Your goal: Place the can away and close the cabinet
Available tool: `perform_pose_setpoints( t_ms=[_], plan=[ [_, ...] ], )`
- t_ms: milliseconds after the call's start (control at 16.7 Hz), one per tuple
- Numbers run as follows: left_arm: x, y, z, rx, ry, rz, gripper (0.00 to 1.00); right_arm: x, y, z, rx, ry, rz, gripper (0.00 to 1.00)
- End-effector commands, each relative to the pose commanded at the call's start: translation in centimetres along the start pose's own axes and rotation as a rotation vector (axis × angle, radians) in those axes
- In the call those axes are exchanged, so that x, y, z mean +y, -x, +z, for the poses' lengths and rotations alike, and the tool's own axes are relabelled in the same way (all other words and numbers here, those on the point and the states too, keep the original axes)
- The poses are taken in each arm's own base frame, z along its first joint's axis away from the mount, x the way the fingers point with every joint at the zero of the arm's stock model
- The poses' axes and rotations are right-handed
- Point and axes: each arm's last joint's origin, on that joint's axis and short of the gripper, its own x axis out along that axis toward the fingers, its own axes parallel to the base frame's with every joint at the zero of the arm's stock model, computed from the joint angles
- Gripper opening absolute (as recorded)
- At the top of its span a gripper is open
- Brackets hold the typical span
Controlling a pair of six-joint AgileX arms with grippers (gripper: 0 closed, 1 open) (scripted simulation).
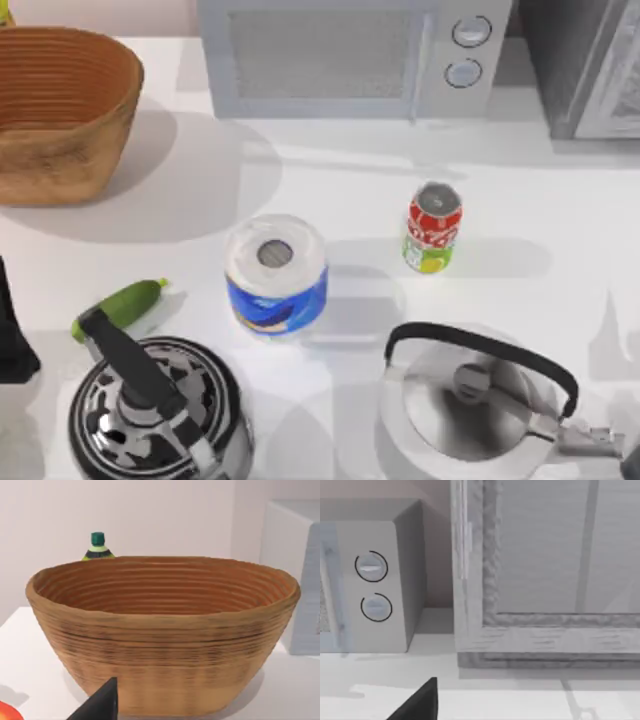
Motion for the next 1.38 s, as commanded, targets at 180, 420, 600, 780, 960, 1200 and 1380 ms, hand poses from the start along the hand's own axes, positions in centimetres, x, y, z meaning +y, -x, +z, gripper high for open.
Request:
perform_pose_setpoints(
  t_ms=[180, 420, 600, 780, 960, 1200, 1380],
  plan=[
    [0.0, 0.0, 0.0, 0.0, 0.0, 0.0, 1.0, 0.1, 0.0, 0.2, 0.005, -0.002, 0.007, 1.0],
    [0.0, 0.0, 0.0, 0.0, 0.0, 0.0, 1.0, 1.4, -0.3, 3.2, 0.066, -0.029, 0.08, 1.0],
    [0.0, 0.0, 0.0, 0.0, 0.0, 0.0, 1.0, 3.1, -1.6, 7.1, 0.143, -0.058, 0.136, 1.0],
    [0.0, 0.0, 0.0, 0.0, 0.0, 0.0, 1.0, 5.9, -4.8, 10.5, 0.251, -0.072, 0.157, 1.0],
    [0.0, 0.0, 0.0, 0.0, 0.0, 0.0, 1.0, 10.1, -9.4, 11.6, 0.382, -0.071, 0.146, 1.0],
    [0.0, 0.0, 0.0, 0.0, 0.0, 0.0, 1.0, 17.1, -14.9, 8.0, 0.569, -0.042, 0.107, 1.0],
    [0.0, 0.0, 0.0, 0.0, 0.0, 0.0, 1.0, 20.8, -17.1, 3.6, 0.679, -0.024, 0.064, 1.0]
  ],
)
